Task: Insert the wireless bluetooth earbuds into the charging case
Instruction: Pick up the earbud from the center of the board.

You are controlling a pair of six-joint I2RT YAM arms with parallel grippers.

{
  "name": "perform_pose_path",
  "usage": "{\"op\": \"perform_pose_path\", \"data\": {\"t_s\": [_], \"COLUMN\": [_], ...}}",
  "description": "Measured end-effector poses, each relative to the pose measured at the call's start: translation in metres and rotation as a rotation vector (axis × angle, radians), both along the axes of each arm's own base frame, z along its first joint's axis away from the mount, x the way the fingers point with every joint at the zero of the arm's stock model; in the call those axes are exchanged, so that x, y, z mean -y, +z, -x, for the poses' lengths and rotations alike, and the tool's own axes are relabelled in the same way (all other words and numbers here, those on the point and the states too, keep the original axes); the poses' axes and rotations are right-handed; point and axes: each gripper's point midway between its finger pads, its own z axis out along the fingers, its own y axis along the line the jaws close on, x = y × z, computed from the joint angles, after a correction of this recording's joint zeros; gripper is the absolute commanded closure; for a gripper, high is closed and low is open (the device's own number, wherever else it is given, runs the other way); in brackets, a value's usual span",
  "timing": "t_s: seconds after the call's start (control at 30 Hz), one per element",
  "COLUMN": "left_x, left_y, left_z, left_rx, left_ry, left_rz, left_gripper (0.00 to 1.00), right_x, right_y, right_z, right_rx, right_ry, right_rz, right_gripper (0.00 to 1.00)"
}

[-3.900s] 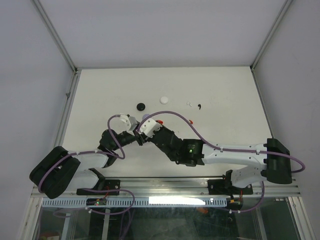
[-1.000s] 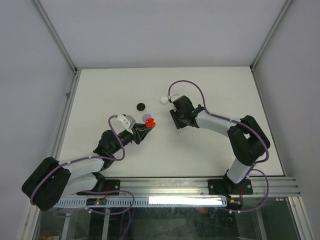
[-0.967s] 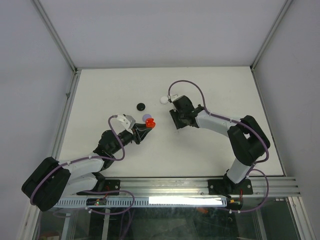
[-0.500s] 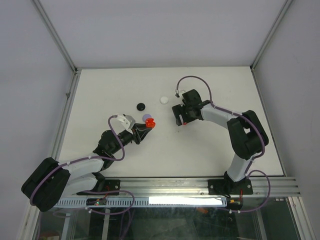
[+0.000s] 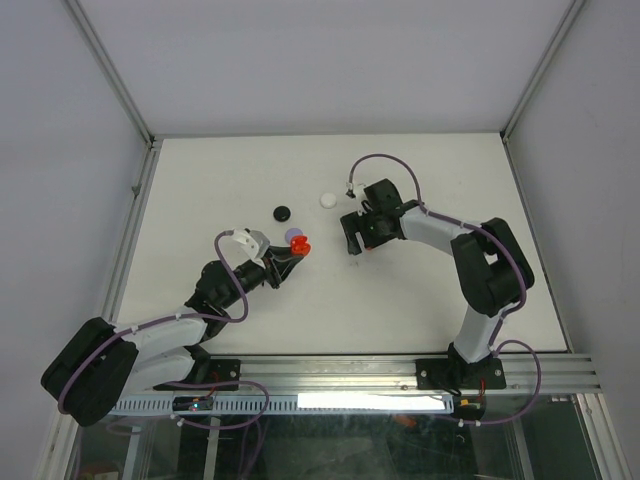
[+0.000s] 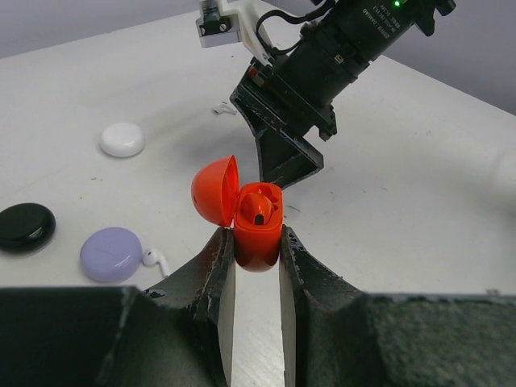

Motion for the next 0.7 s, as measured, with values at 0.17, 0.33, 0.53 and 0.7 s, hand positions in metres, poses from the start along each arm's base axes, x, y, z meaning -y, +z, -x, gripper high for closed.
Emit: {"op": "perform_pose_path", "data": {"t_s": [0.17,0.33,0.53,0.7], "left_x": [0.000,0.000,0.000,0.000], "left_y": [0.003,0.003,0.004,0.004], "left_z": [0.000,0.000,0.000,0.000], "left_rx": [0.007,0.007,0.009,0.010], "left_ry": [0.000,0.000,0.000,0.000], "left_rz": [0.005,0.006,0.007,0.008], "left_gripper": [1.00,1.00,1.00,1.00], "right_x": [-0.001,-0.001,0.000,0.006], "right_y": [0.001,0.004,0.010,0.010], "right_z": [0.009,0.024,0.030,0.024], "right_rx": [-0.031,-0.067,-0.055,-0.027], "right_ry": [-0.001,-0.014,-0.051,-0.114], "right_rz": [-0.005,0.004,0.034,0.073], "right_gripper": [0.24,0.27,0.38,0.45]}}
